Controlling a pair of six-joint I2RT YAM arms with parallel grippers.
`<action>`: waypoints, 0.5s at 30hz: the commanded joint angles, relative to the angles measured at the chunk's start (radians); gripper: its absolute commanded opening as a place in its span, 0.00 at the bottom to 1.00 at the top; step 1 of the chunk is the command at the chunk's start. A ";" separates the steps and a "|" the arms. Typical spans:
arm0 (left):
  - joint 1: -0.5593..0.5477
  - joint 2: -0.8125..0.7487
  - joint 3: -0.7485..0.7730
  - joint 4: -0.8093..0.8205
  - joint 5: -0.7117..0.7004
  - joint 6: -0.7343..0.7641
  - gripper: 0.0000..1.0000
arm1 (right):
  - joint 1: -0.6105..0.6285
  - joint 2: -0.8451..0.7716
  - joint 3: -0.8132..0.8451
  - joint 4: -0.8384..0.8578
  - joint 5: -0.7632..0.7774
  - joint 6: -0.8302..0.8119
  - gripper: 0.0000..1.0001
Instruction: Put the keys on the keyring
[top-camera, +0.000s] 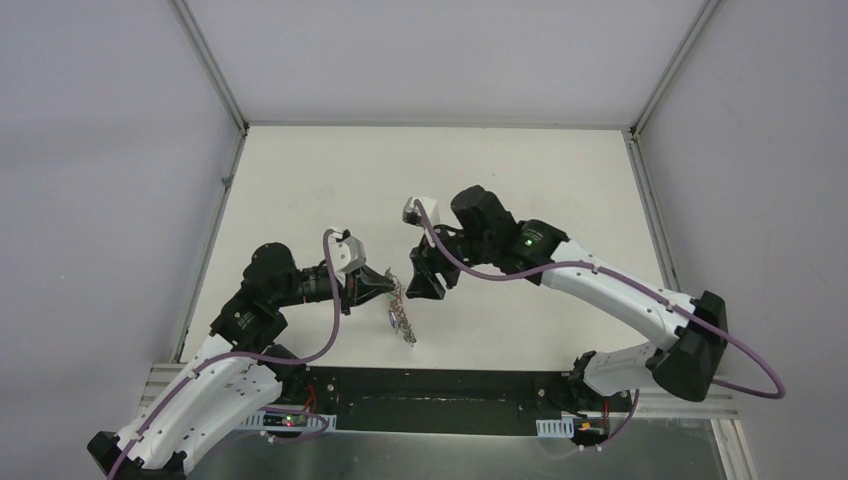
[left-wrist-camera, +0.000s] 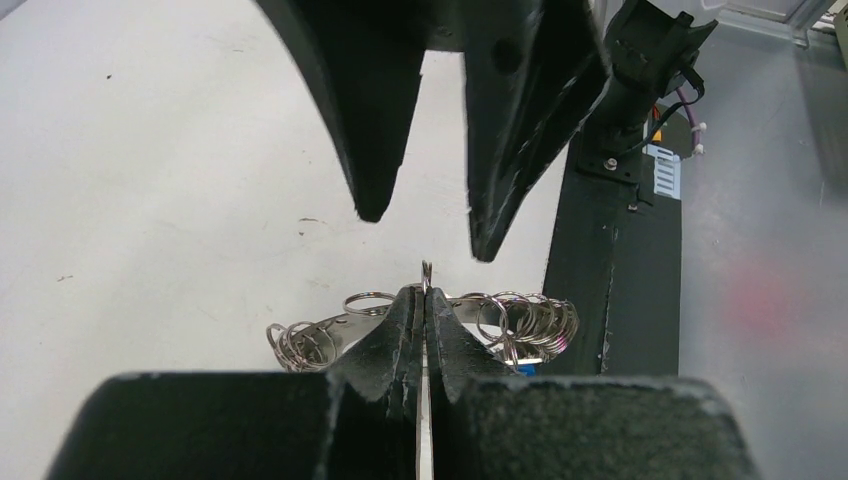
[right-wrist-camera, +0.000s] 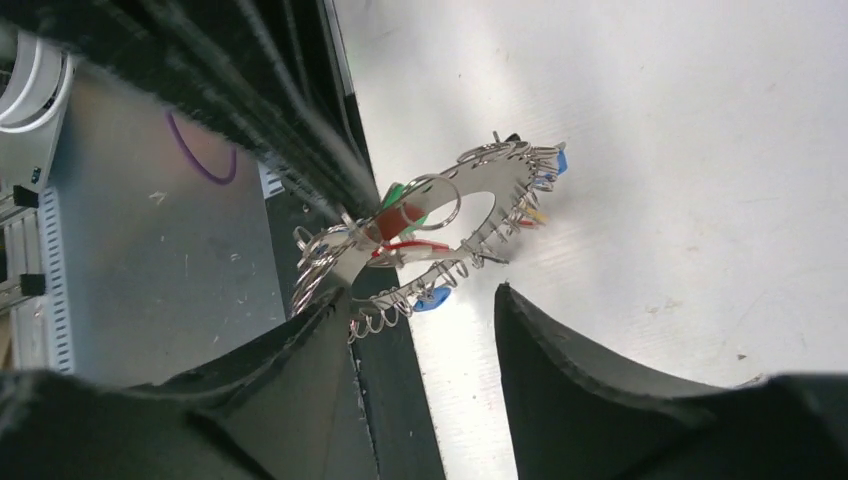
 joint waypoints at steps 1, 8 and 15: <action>-0.007 -0.018 0.003 0.113 0.026 -0.015 0.00 | -0.001 -0.170 -0.100 0.267 0.020 -0.004 0.58; -0.007 -0.025 0.000 0.148 0.083 0.004 0.00 | -0.001 -0.313 -0.297 0.519 0.053 -0.073 0.81; -0.007 -0.036 -0.003 0.205 0.166 0.025 0.00 | -0.001 -0.374 -0.454 0.794 -0.063 -0.094 0.94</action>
